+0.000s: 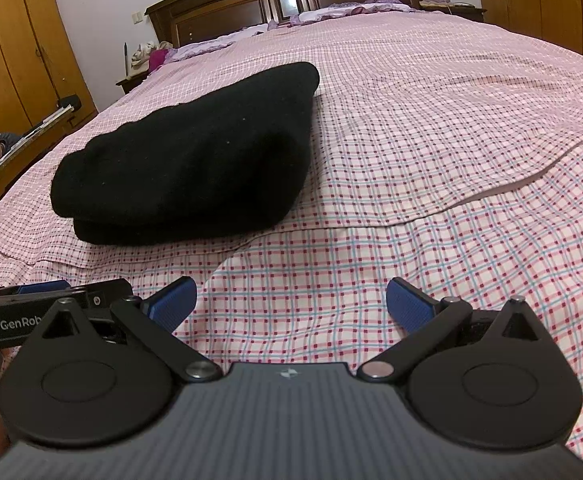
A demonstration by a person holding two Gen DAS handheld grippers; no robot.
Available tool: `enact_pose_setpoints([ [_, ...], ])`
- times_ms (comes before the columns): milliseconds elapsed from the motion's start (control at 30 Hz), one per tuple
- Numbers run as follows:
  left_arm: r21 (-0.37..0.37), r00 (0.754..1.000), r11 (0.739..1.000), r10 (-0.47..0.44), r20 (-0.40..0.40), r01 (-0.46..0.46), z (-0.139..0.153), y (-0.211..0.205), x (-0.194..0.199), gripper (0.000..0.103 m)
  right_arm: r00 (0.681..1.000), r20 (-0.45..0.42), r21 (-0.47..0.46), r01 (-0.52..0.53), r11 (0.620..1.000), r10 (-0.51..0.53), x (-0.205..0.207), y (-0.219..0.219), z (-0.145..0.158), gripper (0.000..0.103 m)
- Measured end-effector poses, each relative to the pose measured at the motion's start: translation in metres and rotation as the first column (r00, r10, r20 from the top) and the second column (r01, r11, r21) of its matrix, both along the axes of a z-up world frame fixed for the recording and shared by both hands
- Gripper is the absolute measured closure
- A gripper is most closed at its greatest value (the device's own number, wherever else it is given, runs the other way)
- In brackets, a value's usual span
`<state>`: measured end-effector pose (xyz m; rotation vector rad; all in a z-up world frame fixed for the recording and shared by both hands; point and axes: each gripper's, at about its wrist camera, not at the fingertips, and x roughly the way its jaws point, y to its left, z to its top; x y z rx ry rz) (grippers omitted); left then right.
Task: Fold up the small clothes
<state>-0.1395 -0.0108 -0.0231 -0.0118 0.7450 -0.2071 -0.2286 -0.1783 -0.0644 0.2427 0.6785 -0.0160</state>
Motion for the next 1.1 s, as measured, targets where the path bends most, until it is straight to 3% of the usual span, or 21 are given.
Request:
enact_pose_setpoints([
  [1100, 0.009, 1.0, 1.0, 0.003, 0.001, -0.003, -0.0015, -0.0001, 0.0004, 0.02, 1.0, 0.0, 0.0, 0.0, 1.0, 0.0, 0.0002, 0.0002, -0.0007, 0.0],
])
